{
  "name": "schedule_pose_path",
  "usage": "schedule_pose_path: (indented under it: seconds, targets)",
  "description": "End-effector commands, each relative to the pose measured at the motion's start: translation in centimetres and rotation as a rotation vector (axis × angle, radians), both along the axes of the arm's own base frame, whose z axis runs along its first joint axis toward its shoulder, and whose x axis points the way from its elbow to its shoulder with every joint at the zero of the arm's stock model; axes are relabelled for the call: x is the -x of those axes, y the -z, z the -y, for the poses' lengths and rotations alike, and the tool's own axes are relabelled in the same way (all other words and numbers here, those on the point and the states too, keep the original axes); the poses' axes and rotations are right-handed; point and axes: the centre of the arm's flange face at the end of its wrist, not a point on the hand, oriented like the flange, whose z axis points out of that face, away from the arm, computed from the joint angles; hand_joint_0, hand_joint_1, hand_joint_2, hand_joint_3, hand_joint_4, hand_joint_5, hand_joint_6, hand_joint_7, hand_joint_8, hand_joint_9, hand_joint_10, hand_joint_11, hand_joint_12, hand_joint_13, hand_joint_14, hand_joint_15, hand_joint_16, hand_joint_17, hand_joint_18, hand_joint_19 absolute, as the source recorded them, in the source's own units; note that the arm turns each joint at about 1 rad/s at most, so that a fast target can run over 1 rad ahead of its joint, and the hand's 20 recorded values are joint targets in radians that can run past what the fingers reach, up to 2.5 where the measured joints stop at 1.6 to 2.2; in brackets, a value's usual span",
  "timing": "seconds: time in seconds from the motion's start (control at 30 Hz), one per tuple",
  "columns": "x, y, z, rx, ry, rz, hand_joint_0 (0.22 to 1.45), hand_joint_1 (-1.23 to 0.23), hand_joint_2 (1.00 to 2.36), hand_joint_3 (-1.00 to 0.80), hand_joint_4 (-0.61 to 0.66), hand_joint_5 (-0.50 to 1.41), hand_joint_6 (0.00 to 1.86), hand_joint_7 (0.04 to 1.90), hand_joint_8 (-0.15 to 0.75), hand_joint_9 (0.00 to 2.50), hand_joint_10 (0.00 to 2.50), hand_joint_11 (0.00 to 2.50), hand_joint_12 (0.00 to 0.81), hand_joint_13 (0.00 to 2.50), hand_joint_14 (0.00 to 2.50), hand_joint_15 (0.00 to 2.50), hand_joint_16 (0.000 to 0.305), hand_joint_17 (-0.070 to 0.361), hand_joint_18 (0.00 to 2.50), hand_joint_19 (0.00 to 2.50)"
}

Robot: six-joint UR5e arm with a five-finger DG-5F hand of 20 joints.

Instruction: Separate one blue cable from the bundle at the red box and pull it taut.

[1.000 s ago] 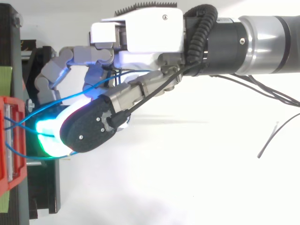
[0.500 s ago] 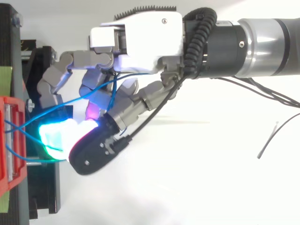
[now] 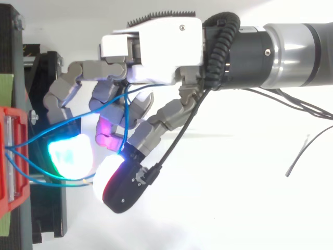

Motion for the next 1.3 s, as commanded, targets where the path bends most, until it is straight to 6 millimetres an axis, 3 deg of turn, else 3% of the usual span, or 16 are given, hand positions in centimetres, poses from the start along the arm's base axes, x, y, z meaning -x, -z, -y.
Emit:
schedule_pose_path:
  seconds: [0.0, 0.03, 0.07, 0.2, 0.3, 0.53, 0.67, 0.87, 0.97, 1.13, 1.17, 1.23, 1.27]
  targets:
    - [-0.01, 0.02, -0.11, 0.0, -0.001, 0.0, 0.6, -0.93, 1.0, -0.5, 0.07, -0.12, 0.9, 1.04, 0.266, 1.07, 1.55, 1.52, 0.385, 1.16, 0.02, 1.48, 0.046, 0.104, 1.09, 1.77]
    - [-0.01, 0.02, -0.11, 0.0, -0.001, 0.0, 0.63, -0.79, 1.0, -0.5, 0.03, -0.12, 0.9, 1.09, 0.26, 1.1, 1.5, 1.54, 0.378, 1.17, 0.02, 1.46, 0.045, 0.101, 1.11, 1.78]
    - [-0.01, 0.02, -0.09, -0.002, 0.0, -0.001, 0.64, -0.76, 1.0, -0.5, 0.03, -0.12, 0.9, 1.1, 0.264, 1.12, 1.5, 1.54, 0.381, 1.18, 0.02, 1.46, 0.045, 0.101, 1.11, 1.78]
    - [0.02, 0.05, -0.07, -0.002, 0.002, -0.004, 0.71, -0.89, 1.01, -0.3, -0.08, -0.13, 0.93, 1.07, 0.258, 1.1, 1.49, 1.57, 0.376, 1.19, 0.02, 1.45, 0.045, 0.1, 1.14, 1.77]
    - [0.0, 0.05, -0.15, -0.002, 0.005, -0.004, 0.77, -0.94, 1.02, -0.29, -0.15, -0.15, 0.95, 1.1, 0.254, 1.04, 1.54, 1.53, 0.391, 1.16, 0.02, 1.44, 0.046, 0.103, 1.12, 1.76]
    - [-0.02, 0.05, -0.28, -0.004, 0.003, -0.004, 0.83, -0.99, 1.0, -0.5, -0.02, -0.18, 0.94, 0.97, 0.238, 0.95, 1.58, 1.48, 0.392, 1.1, 0.02, 1.4, 0.045, 0.102, 1.08, 1.72]
    - [-0.02, 0.05, -0.29, -0.004, 0.001, -0.004, 0.82, -1.0, 1.0, -0.5, 0.03, -0.2, 0.95, 0.92, 0.231, 0.9, 1.64, 1.43, 0.386, 1.1, 0.02, 1.38, 0.043, 0.098, 1.09, 1.66]
    - [-0.04, 0.05, -0.4, -0.004, 0.001, -0.004, 0.81, -1.0, 1.0, -0.5, 0.15, -0.24, 0.93, 0.86, 0.254, 0.74, 1.92, 1.27, 0.389, 1.06, 0.02, 1.34, 0.043, 0.097, 1.09, 1.6]
    - [-0.02, 0.07, -0.4, -0.008, 0.001, -0.006, 0.79, -1.04, 1.01, -0.44, 0.19, -0.26, 0.88, 0.82, 0.267, 0.63, 1.94, 1.24, 0.399, 0.96, 0.02, 1.23, 0.044, 0.098, 1.0, 1.45]
    - [0.01, 0.1, -0.4, -0.022, 0.0, -0.011, 0.77, -1.03, 1.02, -0.23, 0.23, -0.26, 0.77, 0.83, 0.297, 0.55, 1.4, 1.28, 0.388, 0.63, 0.02, 0.75, 0.045, 0.102, 0.73, 0.87]
    - [0.03, 0.14, -0.4, -0.025, -0.001, -0.014, 0.76, -1.02, 1.02, -0.22, 0.23, -0.26, 0.76, 0.83, 0.298, 0.55, 1.35, 1.3, 0.387, 0.62, 0.02, 0.72, 0.045, 0.101, 0.7, 0.85]
    - [0.05, 0.15, -0.4, -0.025, -0.001, -0.016, 0.77, -0.99, 1.02, -0.2, 0.24, -0.26, 0.75, 0.84, 0.302, 0.58, 0.84, 1.43, 0.379, 0.57, 0.02, 0.64, 0.044, 0.1, 0.65, 0.75]
    - [0.05, 0.15, -0.4, -0.025, -0.001, -0.016, 0.77, -0.99, 1.02, -0.2, 0.24, -0.26, 0.75, 0.84, 0.308, 0.59, 0.78, 1.44, 0.378, 0.56, 0.02, 0.63, 0.044, 0.099, 0.65, 0.74]
